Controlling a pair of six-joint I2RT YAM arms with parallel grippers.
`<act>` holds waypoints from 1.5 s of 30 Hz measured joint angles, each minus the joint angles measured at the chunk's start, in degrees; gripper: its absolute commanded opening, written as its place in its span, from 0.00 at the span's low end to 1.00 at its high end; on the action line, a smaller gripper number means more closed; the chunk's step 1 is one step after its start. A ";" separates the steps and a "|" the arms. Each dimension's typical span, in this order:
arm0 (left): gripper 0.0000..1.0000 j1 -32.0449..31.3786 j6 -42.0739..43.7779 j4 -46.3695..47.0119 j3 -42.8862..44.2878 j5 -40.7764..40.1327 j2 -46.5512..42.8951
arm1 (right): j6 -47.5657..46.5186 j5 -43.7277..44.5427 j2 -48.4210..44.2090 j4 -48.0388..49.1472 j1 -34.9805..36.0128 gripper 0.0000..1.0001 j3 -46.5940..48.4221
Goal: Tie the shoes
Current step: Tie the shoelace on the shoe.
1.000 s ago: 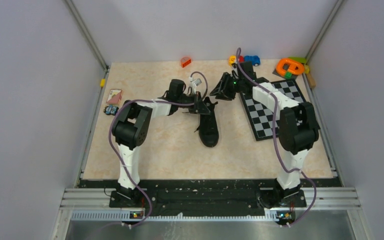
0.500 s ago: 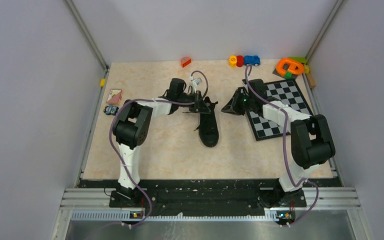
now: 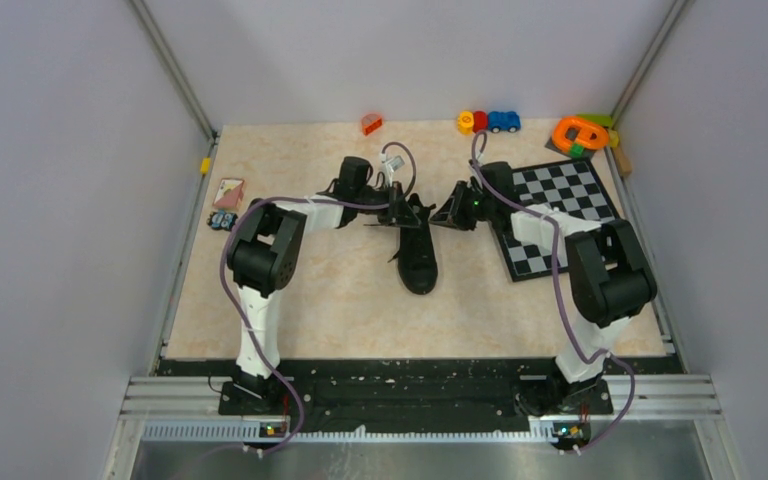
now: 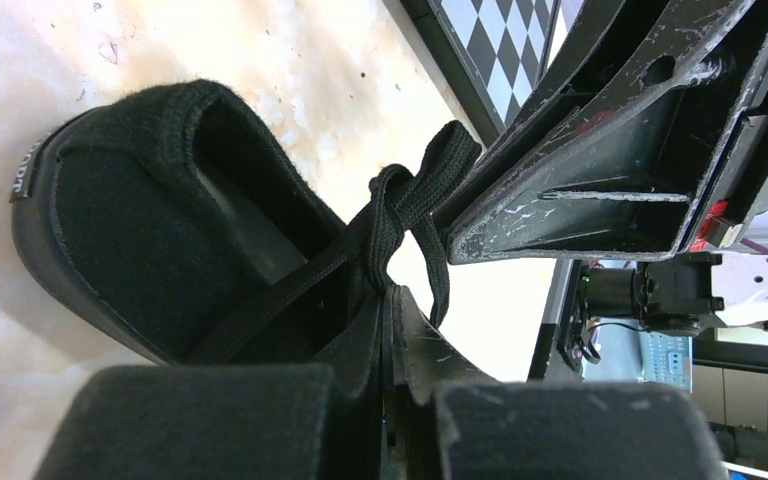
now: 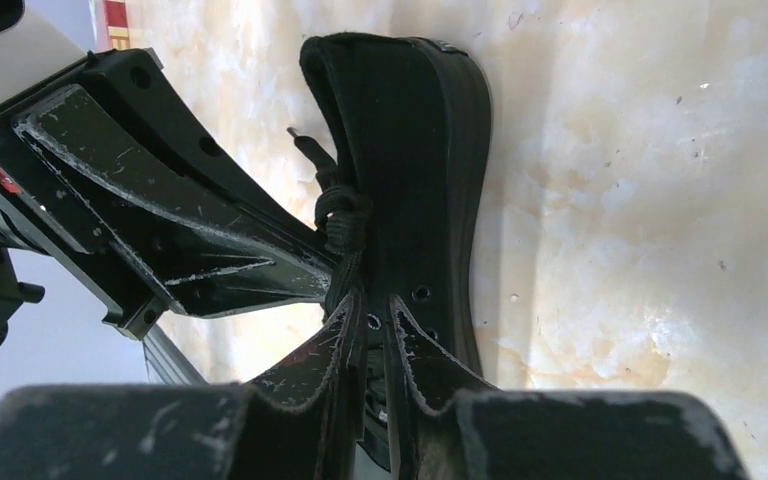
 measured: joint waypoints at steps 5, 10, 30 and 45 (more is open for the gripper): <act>0.00 0.04 0.00 -0.42 0.48 0.09 0.02 | 0.02 0.11 0.02 0.44 0.04 0.12 0.00; 0.00 0.09 0.00 -0.59 0.92 0.24 0.35 | 0.35 -0.50 1.57 2.69 0.11 0.12 0.00; 0.00 0.94 -0.85 -2.86 3.13 3.17 1.92 | 1.92 -5.57 3.85 10.43 0.48 0.13 0.00; 0.00 1.57 -8.41 1.29 3.52 7.48 4.70 | -1.20 -6.23 3.85 9.09 0.39 0.25 -0.44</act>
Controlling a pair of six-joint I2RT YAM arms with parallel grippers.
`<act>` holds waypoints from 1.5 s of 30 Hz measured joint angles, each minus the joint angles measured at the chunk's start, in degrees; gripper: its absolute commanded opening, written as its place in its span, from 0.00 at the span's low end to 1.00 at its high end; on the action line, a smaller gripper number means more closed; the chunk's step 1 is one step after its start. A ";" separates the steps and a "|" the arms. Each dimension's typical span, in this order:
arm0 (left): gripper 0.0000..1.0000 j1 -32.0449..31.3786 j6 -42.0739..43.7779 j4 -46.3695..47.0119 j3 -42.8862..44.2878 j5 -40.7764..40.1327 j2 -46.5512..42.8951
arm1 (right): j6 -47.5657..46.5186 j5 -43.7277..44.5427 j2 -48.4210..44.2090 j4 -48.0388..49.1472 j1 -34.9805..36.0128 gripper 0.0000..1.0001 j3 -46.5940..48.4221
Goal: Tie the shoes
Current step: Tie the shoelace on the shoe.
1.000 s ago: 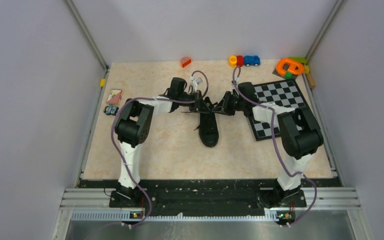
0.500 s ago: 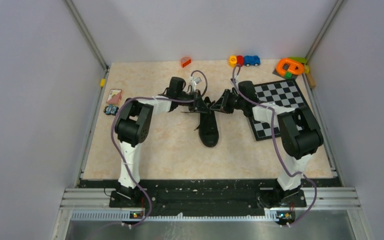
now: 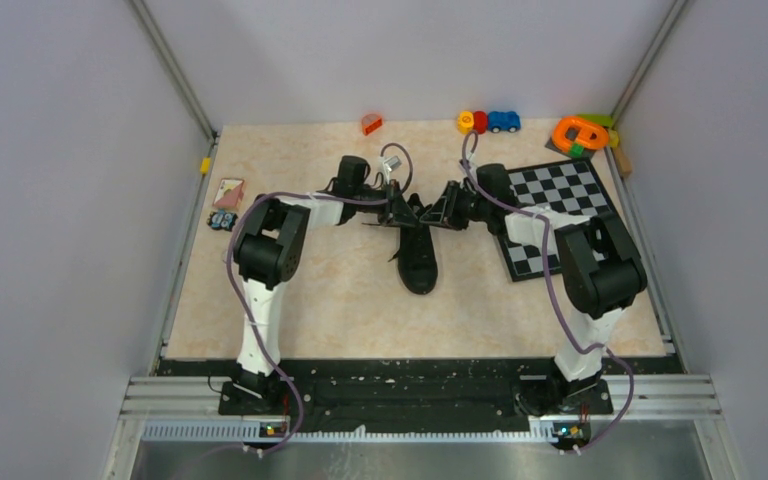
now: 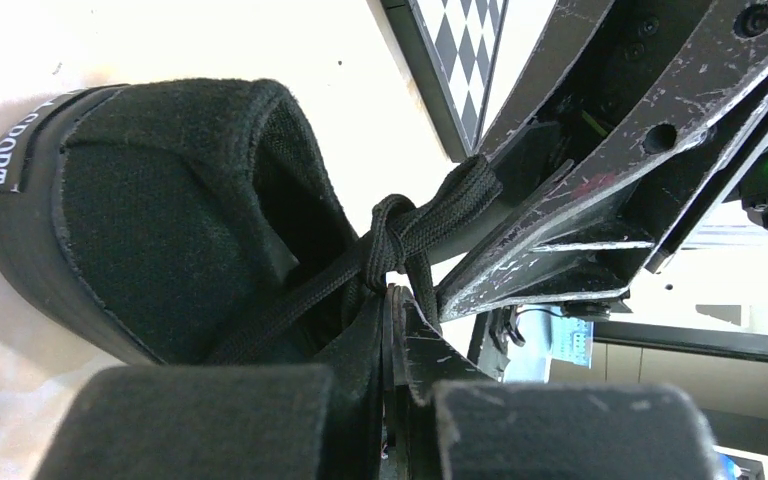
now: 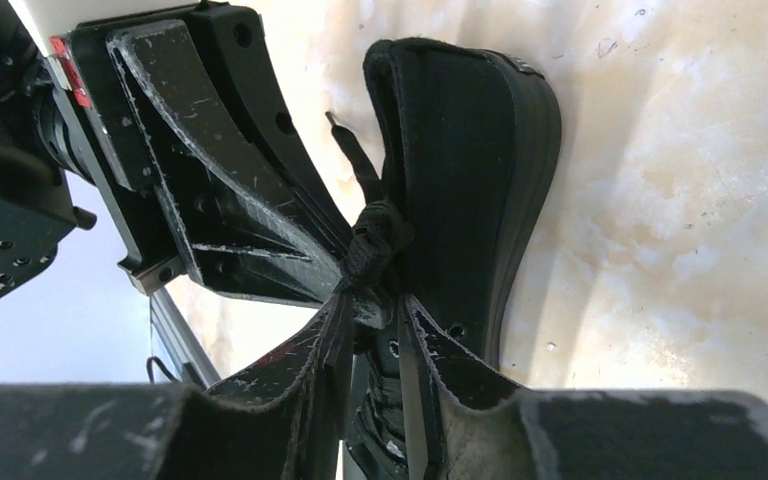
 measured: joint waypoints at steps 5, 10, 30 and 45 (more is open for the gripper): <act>0.00 0.00 -0.90 0.46 0.37 0.50 0.48 | -1.75 -0.26 -0.17 -0.33 -0.44 0.21 -1.09; 0.00 0.02 -1.40 0.44 0.52 0.66 0.98 | -3.58 -0.48 -0.55 -0.72 -1.05 0.21 -2.58; 0.00 0.00 -0.74 -0.46 1.09 1.14 0.98 | -7.56 0.46 -5.11 1.68 -3.58 0.20 -10.32; 0.00 0.02 -0.07 -1.68 1.18 1.16 0.98 | -5.64 -0.57 -2.84 5.46 -3.15 0.15 -9.42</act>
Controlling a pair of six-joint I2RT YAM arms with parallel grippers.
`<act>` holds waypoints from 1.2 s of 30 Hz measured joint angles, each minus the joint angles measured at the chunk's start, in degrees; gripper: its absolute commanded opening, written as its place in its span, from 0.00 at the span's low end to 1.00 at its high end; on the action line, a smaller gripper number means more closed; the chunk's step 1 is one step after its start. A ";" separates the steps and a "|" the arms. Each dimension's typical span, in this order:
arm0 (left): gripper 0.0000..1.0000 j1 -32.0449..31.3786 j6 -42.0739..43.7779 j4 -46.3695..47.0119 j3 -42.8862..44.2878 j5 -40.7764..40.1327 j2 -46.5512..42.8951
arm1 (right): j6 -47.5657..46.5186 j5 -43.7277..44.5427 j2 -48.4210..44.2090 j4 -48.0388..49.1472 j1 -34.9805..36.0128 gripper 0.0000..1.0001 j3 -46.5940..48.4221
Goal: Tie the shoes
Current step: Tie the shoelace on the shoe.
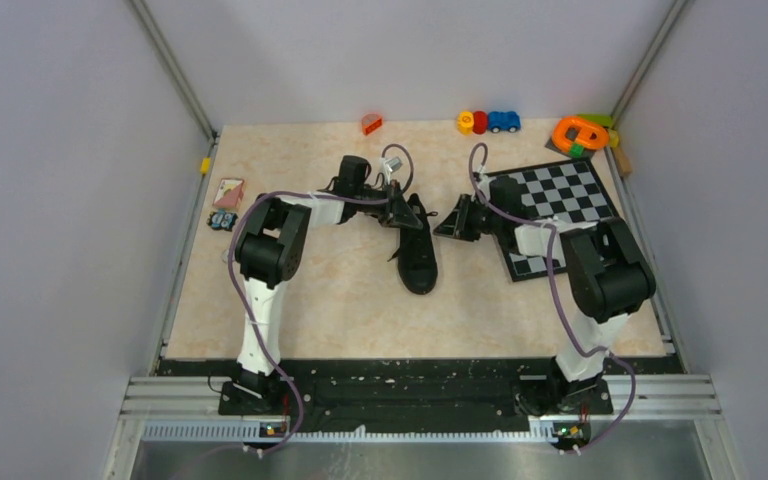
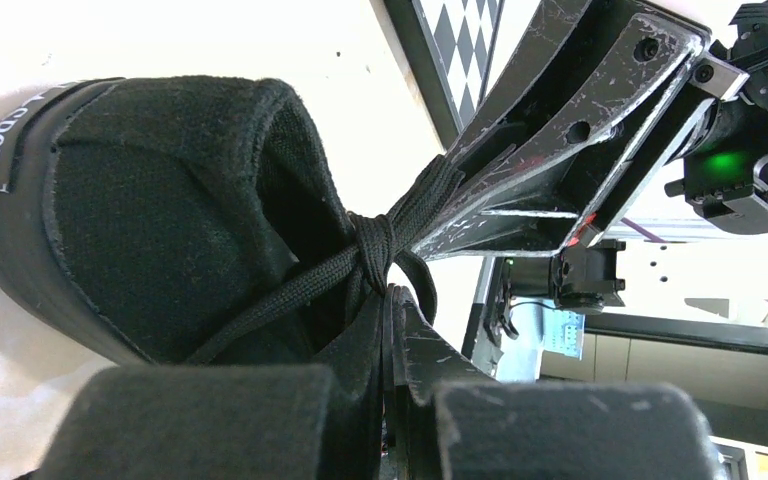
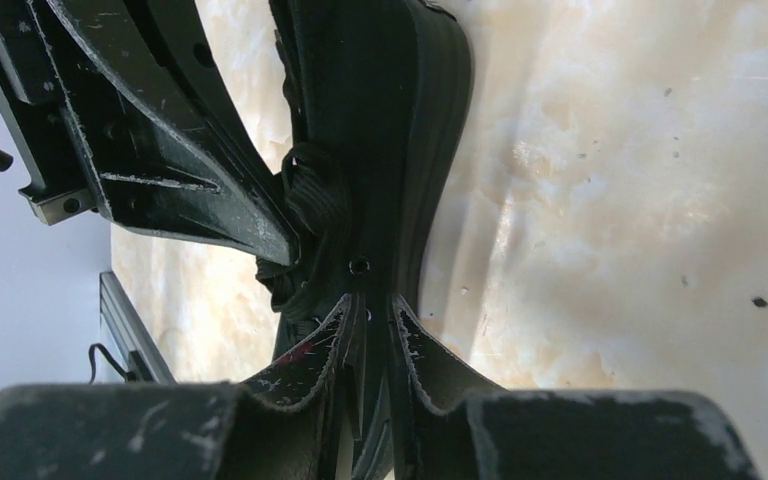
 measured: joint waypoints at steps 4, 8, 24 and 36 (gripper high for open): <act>0.00 0.00 0.11 -0.13 0.04 0.07 0.00 | 0.28 -0.11 1.36 0.44 0.90 0.14 1.66; 0.00 0.00 0.28 -0.59 0.20 0.07 0.00 | 0.48 -0.28 2.27 1.14 1.66 0.14 2.89; 0.00 0.11 1.05 -4.52 2.84 1.77 1.44 | 2.32 -1.81 4.55 3.37 3.10 0.15 7.45; 0.00 0.31 -11.74 6.21 1.64 6.08 4.20 | 0.76 -0.79 5.29 0.13 4.13 0.16 11.06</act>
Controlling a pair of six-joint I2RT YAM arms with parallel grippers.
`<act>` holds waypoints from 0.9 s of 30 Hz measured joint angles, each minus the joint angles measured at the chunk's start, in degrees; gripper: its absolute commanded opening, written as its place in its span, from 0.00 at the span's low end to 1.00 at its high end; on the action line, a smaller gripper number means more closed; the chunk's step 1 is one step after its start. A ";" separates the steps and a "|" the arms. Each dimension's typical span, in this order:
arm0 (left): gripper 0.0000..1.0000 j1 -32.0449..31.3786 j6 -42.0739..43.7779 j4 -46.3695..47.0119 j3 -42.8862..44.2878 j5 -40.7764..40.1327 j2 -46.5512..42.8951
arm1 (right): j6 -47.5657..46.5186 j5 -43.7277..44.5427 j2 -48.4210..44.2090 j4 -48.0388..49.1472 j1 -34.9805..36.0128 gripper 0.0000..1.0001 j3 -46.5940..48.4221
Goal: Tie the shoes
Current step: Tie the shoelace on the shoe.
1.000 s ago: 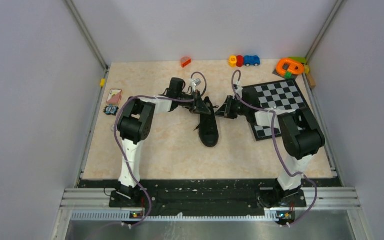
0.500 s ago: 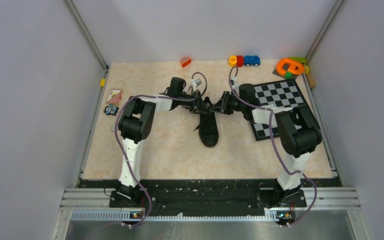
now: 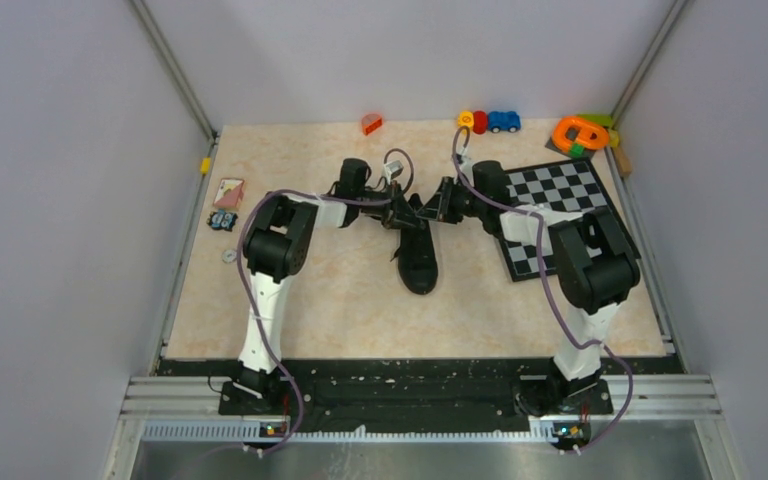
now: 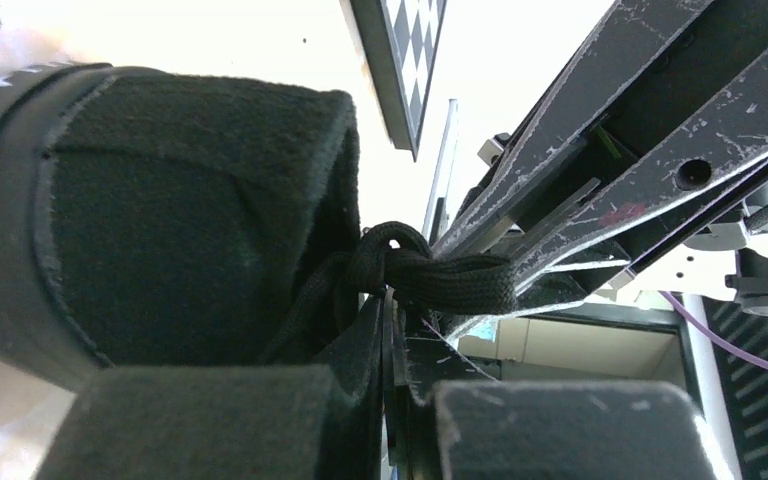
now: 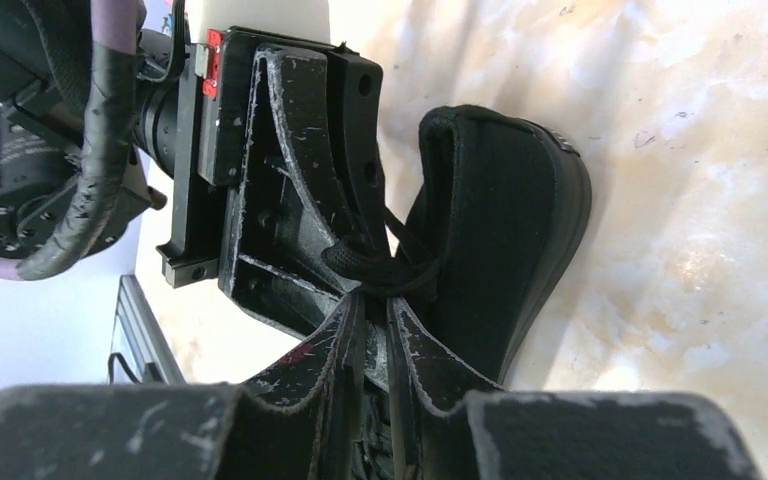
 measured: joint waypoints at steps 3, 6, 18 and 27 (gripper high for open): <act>0.00 0.02 -10.12 11.15 -1.99 1.20 1.70 | -0.63 0.72 0.00 -0.81 -0.02 0.17 0.20; 0.00 0.02 -23.37 26.18 -3.30 2.29 5.05 | -1.57 1.66 0.00 -2.95 -0.02 0.19 1.11; 0.00 0.00 -43.52 47.78 -4.20 2.78 9.81 | -1.88 4.24 -0.07 -14.12 0.26 0.23 6.12; 0.00 -0.07 -44.41 49.13 -4.48 2.78 10.08 | -0.92 7.32 -1.73 -20.68 0.57 0.25 7.17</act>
